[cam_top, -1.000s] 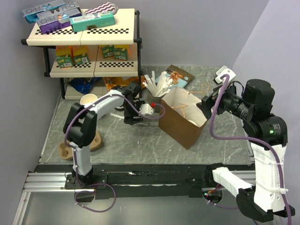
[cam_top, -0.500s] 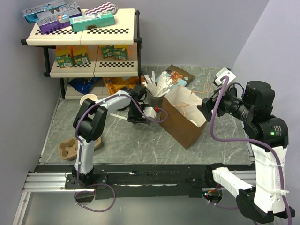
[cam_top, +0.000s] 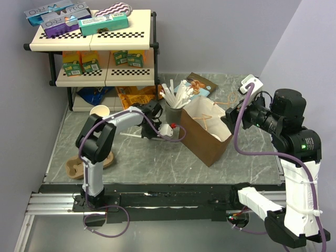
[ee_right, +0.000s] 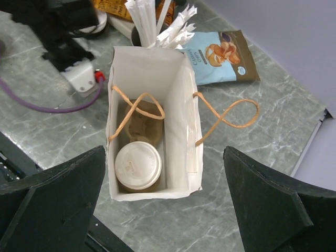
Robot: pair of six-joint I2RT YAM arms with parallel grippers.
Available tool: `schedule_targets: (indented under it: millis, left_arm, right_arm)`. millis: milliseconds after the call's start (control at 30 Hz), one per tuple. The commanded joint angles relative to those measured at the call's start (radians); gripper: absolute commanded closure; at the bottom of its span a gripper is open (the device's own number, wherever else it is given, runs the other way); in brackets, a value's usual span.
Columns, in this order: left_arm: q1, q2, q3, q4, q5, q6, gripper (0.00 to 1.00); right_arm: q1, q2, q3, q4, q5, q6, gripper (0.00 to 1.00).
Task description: Pack the takeout coffee
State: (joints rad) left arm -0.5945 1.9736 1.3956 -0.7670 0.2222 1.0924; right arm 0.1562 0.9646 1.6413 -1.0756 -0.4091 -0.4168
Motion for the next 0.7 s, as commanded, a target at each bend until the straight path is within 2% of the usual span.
schedule_targets:
  millis: [0, 133, 167, 200, 233, 267, 367, 400, 433, 500, 600, 667]
  left_arm:
    - [-0.014, -0.194, -0.007, -0.084, 0.152, -0.130, 0.99]
    - [-0.034, -0.427, 0.086, -0.199, 0.354, -0.282, 0.99]
    - [-0.045, -0.461, 0.147, -0.204, 0.459, -0.319, 0.99]
    - [-0.054, -0.496, 0.175, -0.172, 0.507, -0.371, 0.99]
    - [-0.063, -0.554, 0.204, -0.131, 0.537, -0.496, 0.99]
    - [-0.088, -0.576, 0.261, -0.004, 0.572, -0.564, 0.99]
    - [-0.128, -0.616, 0.328, 0.245, 0.575, -0.823, 0.99]
    - [-0.133, -0.618, 0.336, 0.419, 0.568, -0.885, 0.99]
    - [-0.136, -0.599, 0.347, 0.492, 0.559, -0.987, 0.99]
    - [-0.156, -0.556, 0.391, 0.649, 0.542, -1.075, 0.99]
    - [-0.207, -0.437, 0.459, 0.733, 0.504, -1.166, 0.99]
    - [-0.243, -0.355, 0.483, 0.843, 0.461, -1.229, 0.99]
  right_arm:
    - [-0.004, -0.007, -0.006, 0.054, 0.058, 0.006, 0.01]
    - [-0.004, -0.020, -0.037, 0.104, 0.139, 0.030, 0.01]
    - [-0.006, -0.021, -0.047, 0.132, 0.159, 0.054, 0.01]
    - [-0.007, -0.020, -0.049, 0.144, 0.182, 0.067, 0.00]
    - [-0.013, -0.017, -0.049, 0.155, 0.216, 0.079, 0.00]
    - [-0.020, -0.010, -0.048, 0.179, 0.234, 0.108, 0.00]
    - [-0.065, 0.009, -0.028, 0.206, 0.279, 0.171, 0.00]
    - [-0.079, 0.016, -0.017, 0.212, 0.282, 0.185, 0.00]
    - [-0.092, 0.029, -0.008, 0.210, 0.291, 0.196, 0.00]
    - [-0.116, 0.043, 0.023, 0.198, 0.309, 0.222, 0.00]
    - [-0.132, 0.049, 0.049, 0.187, 0.305, 0.227, 0.00]
    - [-0.133, 0.039, 0.046, 0.190, 0.311, 0.230, 0.00]
